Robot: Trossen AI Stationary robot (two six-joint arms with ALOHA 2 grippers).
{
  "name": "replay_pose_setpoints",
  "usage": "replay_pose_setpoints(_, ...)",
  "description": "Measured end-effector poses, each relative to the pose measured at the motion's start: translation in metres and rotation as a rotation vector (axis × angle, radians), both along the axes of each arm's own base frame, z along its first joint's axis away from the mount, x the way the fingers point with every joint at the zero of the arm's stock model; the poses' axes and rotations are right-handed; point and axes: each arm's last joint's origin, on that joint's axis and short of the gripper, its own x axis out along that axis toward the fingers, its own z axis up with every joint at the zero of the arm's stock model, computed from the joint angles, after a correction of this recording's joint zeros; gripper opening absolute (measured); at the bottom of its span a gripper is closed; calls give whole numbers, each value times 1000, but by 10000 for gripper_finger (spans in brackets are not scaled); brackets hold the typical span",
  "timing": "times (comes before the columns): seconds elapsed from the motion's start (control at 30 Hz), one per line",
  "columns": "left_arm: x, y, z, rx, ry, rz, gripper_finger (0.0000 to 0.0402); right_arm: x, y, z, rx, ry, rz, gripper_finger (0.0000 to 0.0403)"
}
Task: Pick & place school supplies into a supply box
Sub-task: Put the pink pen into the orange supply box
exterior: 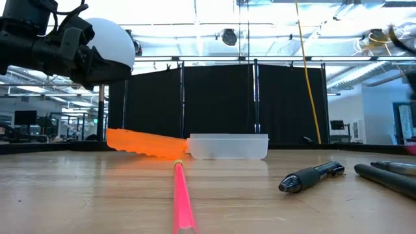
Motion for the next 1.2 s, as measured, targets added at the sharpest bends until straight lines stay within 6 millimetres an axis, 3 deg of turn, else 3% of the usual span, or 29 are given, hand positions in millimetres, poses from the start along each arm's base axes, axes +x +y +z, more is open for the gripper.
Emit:
replay_pose_setpoints(0.27,0,0,0,11,4,-1,31,17,-12,56,0,-344,-70,19)
replay_pose_setpoints(0.57,0,0,-1,39,21,-3,31,52,-51,110,30,-513,-258,19)
replay_pose_setpoints(0.7,0,0,-1,68,31,-6,31,72,-80,144,43,-622,-314,19)
replay_pose_setpoints(0.9,0,0,-1,113,44,-11,31,97,-142,187,87,-846,-360,19)
replay_pose_setpoints(1.03,0,0,-1,130,49,-13,31,112,-178,183,180,-910,-404,19)
replay_pose_setpoints(1.2,0,0,-2,214,88,-22,31,140,-193,141,283,-908,-492,19)
